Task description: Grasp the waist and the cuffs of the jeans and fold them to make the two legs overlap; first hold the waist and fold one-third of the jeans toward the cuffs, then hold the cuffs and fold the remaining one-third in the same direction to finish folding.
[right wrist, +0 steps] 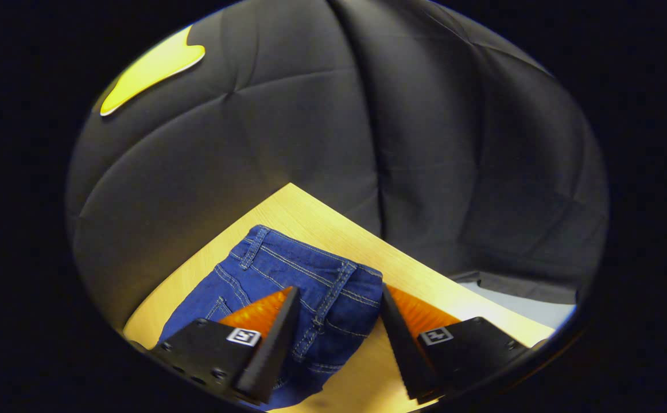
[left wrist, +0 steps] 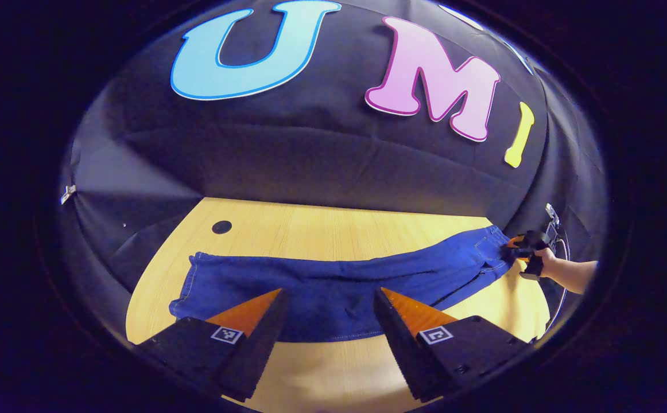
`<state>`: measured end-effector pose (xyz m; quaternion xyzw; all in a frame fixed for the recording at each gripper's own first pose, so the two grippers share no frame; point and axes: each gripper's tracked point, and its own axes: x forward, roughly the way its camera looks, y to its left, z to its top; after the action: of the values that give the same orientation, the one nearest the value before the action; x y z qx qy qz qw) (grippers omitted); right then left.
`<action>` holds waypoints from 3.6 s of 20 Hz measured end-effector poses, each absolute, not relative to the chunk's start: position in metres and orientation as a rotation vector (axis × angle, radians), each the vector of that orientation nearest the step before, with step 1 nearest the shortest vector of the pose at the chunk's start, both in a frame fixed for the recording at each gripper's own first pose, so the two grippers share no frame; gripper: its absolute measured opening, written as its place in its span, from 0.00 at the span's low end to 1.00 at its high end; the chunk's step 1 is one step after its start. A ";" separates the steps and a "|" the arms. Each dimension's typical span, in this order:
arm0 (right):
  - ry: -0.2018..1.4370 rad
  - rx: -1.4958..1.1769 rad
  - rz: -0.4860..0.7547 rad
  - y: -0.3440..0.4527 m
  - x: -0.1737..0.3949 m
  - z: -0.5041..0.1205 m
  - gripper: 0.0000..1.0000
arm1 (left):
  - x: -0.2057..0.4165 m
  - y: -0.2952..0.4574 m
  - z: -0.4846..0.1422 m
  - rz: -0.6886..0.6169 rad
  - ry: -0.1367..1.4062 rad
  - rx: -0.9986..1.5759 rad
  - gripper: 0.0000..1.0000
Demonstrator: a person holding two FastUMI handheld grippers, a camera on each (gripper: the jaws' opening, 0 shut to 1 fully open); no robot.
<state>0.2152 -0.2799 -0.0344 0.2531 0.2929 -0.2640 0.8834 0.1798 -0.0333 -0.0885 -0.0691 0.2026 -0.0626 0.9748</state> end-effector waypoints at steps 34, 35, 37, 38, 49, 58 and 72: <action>0.428 0.015 0.494 0.115 0.012 0.044 0.11 | 0.142 0.047 -0.156 0.111 0.354 -0.314 0.96; 0.471 0.049 0.508 0.117 0.004 0.035 0.39 | 0.143 0.065 -0.161 0.157 0.345 -0.326 0.96; 0.473 0.075 0.524 0.125 -0.015 0.033 0.76 | 0.149 0.101 -0.169 0.238 0.336 -0.361 0.96; 0.441 0.058 0.520 0.125 -0.018 0.038 0.84 | 0.151 0.122 -0.176 0.279 0.332 -0.374 0.96; 0.527 0.100 0.354 0.051 -0.078 0.020 0.99 | 0.201 0.207 -0.255 0.383 0.444 -0.389 0.96; 0.561 0.114 0.286 0.015 -0.089 0.014 0.98 | 0.213 0.193 -0.264 0.295 0.440 -0.310 0.81; 0.534 0.116 0.254 -0.003 -0.086 0.032 0.98 | 0.218 0.153 -0.190 0.191 0.229 -0.669 0.08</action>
<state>-0.0857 -0.0031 0.0322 0.0573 0.2632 0.1252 0.9549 0.2177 0.1531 -0.1895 -0.3271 0.1117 0.0935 0.9337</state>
